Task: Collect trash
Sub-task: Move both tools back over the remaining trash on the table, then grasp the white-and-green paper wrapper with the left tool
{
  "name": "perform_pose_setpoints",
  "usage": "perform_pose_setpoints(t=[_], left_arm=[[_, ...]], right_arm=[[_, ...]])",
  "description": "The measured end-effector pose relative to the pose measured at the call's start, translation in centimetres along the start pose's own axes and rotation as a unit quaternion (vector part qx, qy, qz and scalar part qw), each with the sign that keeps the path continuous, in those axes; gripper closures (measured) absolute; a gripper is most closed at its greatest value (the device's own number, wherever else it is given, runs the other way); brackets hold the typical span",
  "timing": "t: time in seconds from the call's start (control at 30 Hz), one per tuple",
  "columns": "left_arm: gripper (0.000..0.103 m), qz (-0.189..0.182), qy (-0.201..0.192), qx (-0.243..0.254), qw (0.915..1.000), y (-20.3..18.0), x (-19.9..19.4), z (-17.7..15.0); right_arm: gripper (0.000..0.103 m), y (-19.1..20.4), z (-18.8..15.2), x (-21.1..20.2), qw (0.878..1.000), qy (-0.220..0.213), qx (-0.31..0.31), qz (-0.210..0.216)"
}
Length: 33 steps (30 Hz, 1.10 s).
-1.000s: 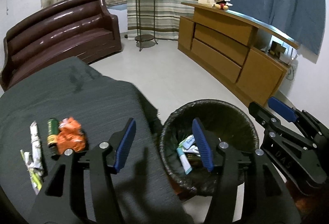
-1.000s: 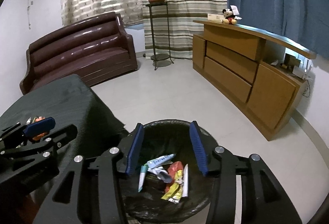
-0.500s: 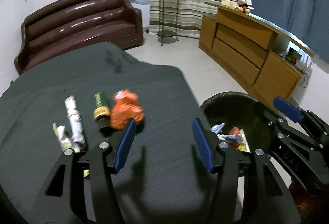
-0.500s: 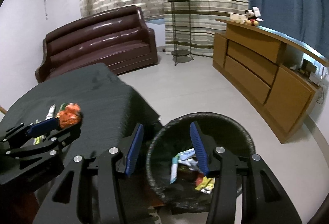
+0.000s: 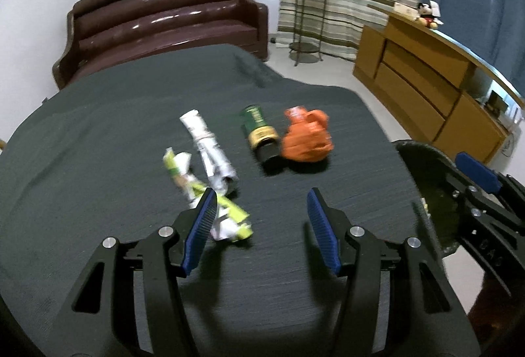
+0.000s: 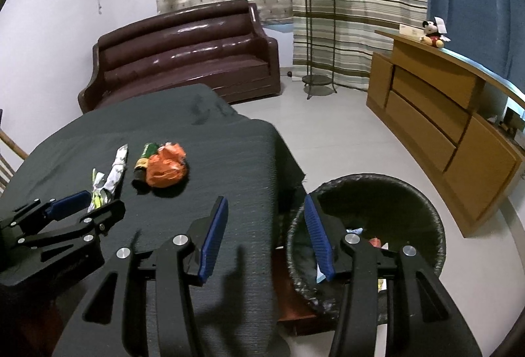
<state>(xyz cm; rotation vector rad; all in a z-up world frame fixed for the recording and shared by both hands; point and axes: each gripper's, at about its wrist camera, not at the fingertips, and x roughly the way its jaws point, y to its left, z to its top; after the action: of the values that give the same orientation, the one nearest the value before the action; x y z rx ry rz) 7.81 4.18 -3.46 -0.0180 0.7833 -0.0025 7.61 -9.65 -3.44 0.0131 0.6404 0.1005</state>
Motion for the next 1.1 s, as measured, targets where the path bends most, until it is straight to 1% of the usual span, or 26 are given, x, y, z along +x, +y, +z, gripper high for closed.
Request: perform_pose_setpoints(t=[0.4,0.57,0.87,1.1], left_arm=[[0.047,0.021,0.022,-0.032,0.9990,4.1,0.1,-0.9],[0.047,0.023,0.029,-0.044,0.9983,4.9,0.1,-1.1],[0.047,0.020,0.031,-0.041,0.9985,5.0,0.2,-1.0],[0.047,0.014,0.042,-0.058,0.9973,5.1,0.5,-0.4]], right_arm=[[0.053,1.1,0.3,0.1,1.000,0.008,-0.002,0.009],[0.053,1.3,0.2,0.2,1.000,0.009,-0.003,0.012],[0.053,1.5,0.3,0.3,1.000,0.011,-0.002,0.013],[0.053,1.5,0.2,0.5,1.000,0.014,0.001,0.015]])
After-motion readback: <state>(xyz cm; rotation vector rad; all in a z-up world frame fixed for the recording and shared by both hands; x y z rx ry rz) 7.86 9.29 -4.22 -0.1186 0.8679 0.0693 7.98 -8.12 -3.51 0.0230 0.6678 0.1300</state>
